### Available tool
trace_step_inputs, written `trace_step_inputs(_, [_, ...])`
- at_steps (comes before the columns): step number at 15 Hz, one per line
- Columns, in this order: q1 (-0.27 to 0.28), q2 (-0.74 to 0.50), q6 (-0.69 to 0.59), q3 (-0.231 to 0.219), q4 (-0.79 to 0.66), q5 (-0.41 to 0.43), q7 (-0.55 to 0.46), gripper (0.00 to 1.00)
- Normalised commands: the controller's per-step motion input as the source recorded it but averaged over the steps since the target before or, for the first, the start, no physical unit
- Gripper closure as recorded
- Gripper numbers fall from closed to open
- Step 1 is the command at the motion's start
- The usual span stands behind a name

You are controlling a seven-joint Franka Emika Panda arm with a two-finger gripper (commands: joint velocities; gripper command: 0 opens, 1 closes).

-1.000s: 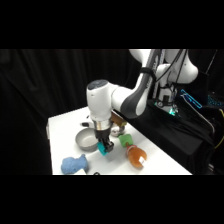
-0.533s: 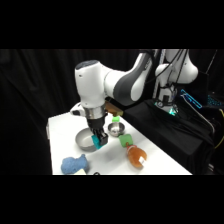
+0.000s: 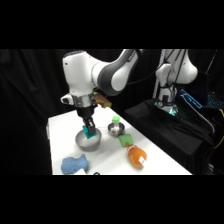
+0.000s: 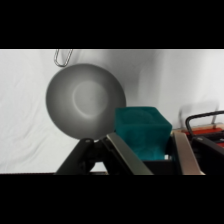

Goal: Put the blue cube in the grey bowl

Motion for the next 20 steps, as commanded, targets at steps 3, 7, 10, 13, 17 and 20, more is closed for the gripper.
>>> trace_step_inputs(3, [-0.099,0.1,-0.05,-0.037,0.17,0.14,-0.03,0.76])
trace_step_inputs(7, [-0.08,0.19,0.03,-0.023,0.2,0.152,-0.02,0.76])
trace_step_inputs(10, [-0.05,0.23,0.14,0.0,0.2,0.152,-0.02,0.76])
trace_step_inputs(13, [-0.029,0.21,0.14,-0.007,0.19,0.126,-0.01,0.76])
trace_step_inputs(17, [-0.022,0.15,0.08,-0.004,0.17,0.119,-0.01,0.26])
trace_step_inputs(20, [-0.021,0.1,0.08,-0.003,0.15,0.115,-0.02,0.11])
